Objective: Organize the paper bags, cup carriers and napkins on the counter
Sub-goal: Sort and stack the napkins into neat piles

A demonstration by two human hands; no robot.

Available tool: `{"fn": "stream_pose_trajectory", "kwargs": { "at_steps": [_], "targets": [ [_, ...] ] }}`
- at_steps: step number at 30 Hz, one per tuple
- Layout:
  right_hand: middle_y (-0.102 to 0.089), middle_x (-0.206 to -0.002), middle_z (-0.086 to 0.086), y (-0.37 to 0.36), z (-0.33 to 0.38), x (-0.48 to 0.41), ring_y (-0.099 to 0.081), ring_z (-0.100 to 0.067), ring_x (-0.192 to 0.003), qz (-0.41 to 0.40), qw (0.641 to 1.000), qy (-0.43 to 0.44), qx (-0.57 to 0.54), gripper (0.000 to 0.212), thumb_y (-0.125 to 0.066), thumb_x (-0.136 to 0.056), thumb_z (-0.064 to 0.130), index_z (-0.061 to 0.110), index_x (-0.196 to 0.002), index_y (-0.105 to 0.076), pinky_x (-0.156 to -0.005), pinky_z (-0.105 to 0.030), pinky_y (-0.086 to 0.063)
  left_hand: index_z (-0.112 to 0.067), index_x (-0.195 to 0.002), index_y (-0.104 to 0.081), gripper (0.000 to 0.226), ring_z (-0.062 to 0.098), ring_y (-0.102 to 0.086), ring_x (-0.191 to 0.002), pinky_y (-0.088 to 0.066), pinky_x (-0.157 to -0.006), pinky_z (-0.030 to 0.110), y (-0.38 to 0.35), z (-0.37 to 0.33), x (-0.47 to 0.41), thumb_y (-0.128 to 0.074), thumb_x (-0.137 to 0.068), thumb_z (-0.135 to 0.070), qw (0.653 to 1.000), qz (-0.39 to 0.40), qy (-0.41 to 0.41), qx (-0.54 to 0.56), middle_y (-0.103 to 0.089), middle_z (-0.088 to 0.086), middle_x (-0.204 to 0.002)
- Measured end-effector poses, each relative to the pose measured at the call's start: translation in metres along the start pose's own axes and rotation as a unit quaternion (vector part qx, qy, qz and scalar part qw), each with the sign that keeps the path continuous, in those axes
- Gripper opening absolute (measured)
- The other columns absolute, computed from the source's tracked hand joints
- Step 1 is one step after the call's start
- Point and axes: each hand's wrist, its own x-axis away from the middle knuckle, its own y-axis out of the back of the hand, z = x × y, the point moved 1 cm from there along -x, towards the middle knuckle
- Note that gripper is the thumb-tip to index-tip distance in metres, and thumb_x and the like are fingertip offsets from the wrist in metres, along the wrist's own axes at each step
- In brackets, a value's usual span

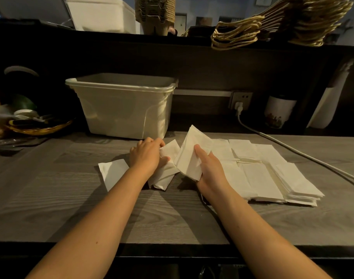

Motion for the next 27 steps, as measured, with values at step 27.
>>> {"fn": "stream_pose_trajectory", "kwargs": {
  "at_steps": [27],
  "targets": [
    [-0.061, -0.106, -0.003, -0.001, 0.004, 0.002, -0.059, -0.021, -0.100, 0.029, 0.998, -0.011, -0.048, 0.009, -0.054, -0.094, 0.022, 0.028, -0.100, -0.052, -0.091, -0.043, -0.050, -0.028, -0.115, -0.042, 0.019, 0.004, -0.053, -0.090, -0.044, -0.068, 0.022, 0.017, -0.012, 0.004, -0.048, -0.096, -0.028, 0.884, 0.020, -0.029, 0.467, -0.053, -0.015, -0.097]
  ]
}}
